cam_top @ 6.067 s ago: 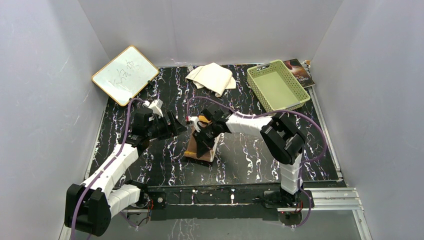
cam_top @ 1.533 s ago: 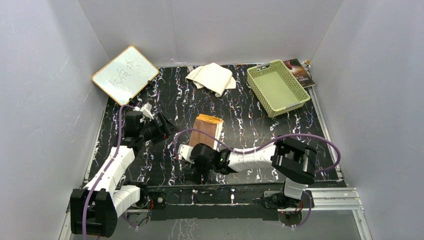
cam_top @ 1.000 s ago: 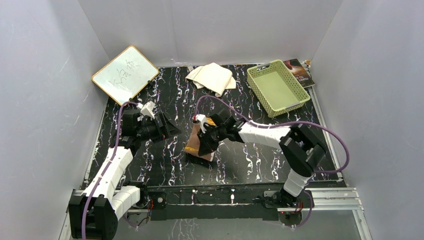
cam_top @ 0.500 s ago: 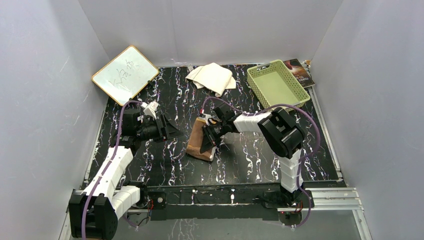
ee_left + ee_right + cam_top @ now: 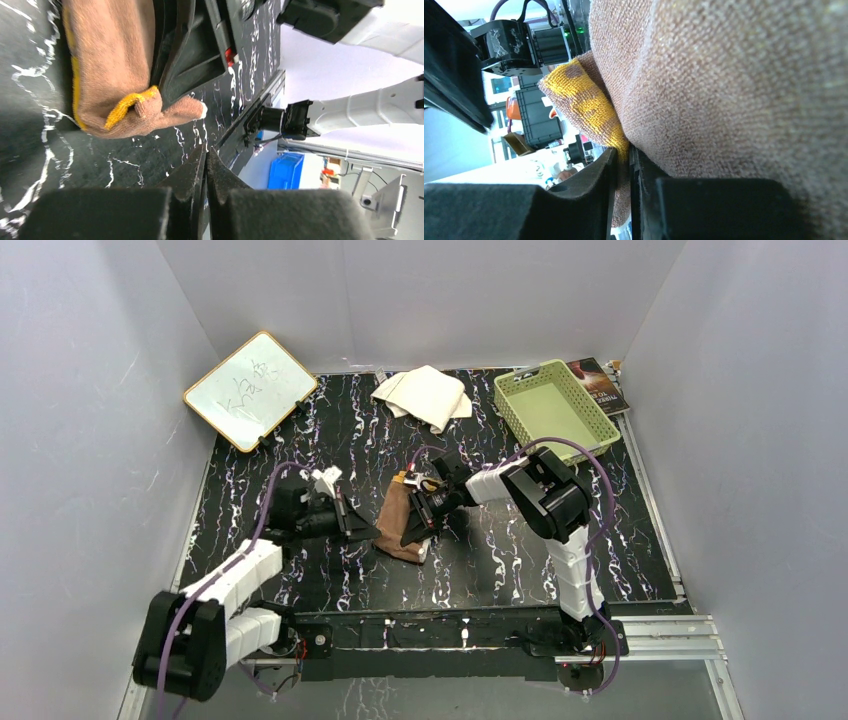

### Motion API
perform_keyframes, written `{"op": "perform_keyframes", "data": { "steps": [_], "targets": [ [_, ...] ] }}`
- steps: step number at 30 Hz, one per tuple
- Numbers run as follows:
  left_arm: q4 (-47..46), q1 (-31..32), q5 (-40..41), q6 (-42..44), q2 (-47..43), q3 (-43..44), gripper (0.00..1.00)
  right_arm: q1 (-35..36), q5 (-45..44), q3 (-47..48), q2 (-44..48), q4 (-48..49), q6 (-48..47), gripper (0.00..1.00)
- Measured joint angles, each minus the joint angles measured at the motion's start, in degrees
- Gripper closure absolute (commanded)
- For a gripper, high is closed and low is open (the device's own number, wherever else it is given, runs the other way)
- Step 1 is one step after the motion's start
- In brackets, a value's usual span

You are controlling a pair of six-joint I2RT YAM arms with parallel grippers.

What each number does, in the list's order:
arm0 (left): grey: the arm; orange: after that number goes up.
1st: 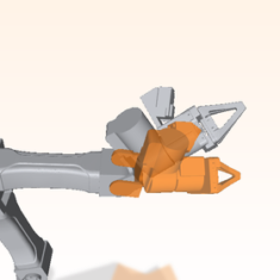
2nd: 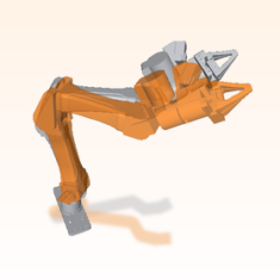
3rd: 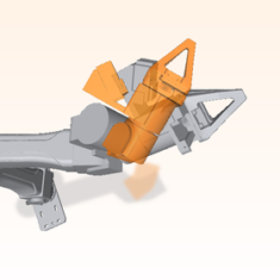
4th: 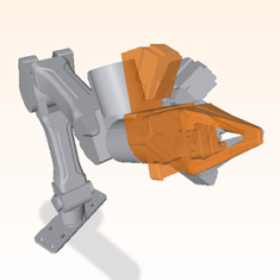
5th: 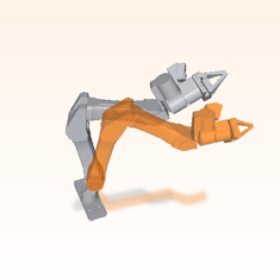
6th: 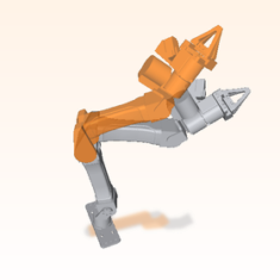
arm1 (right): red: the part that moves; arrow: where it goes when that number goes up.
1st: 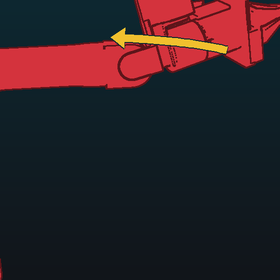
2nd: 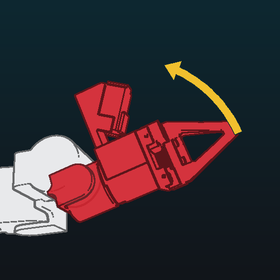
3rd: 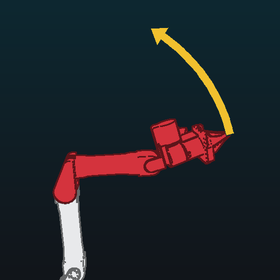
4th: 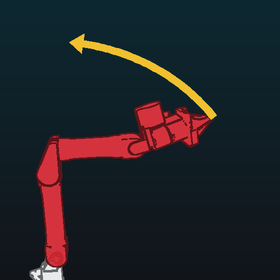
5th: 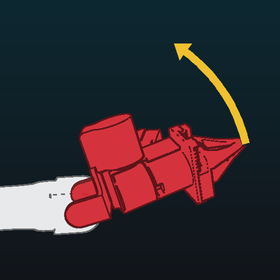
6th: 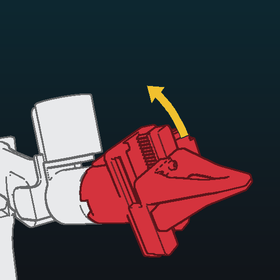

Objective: Roll the towels
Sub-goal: Roll the towel at the center of the board.

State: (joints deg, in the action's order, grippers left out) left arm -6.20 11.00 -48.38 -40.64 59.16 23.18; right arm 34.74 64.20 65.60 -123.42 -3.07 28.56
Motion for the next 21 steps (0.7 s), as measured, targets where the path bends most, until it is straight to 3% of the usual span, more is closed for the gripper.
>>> {"op": "perform_keyframes", "data": {
  "steps": [6, 12, 21],
  "targets": [
    [-10.7, 8.0, 2.7, -5.3, 10.2, -1.4, 1.00, -0.2, 0.6, 0.2, -0.3, 0.1, 0.5, 0.83],
    [-18.6, 8.3, 5.6, -7.6, 16.0, -1.7, 1.00, -0.4, 1.4, 0.3, -0.3, 0.0, 0.5, 0.71],
    [-28.6, 8.3, 7.7, -8.5, 30.5, -2.2, 1.00, -0.4, 1.7, 0.6, -0.1, -0.8, 0.2, 0.68]
  ]
}}
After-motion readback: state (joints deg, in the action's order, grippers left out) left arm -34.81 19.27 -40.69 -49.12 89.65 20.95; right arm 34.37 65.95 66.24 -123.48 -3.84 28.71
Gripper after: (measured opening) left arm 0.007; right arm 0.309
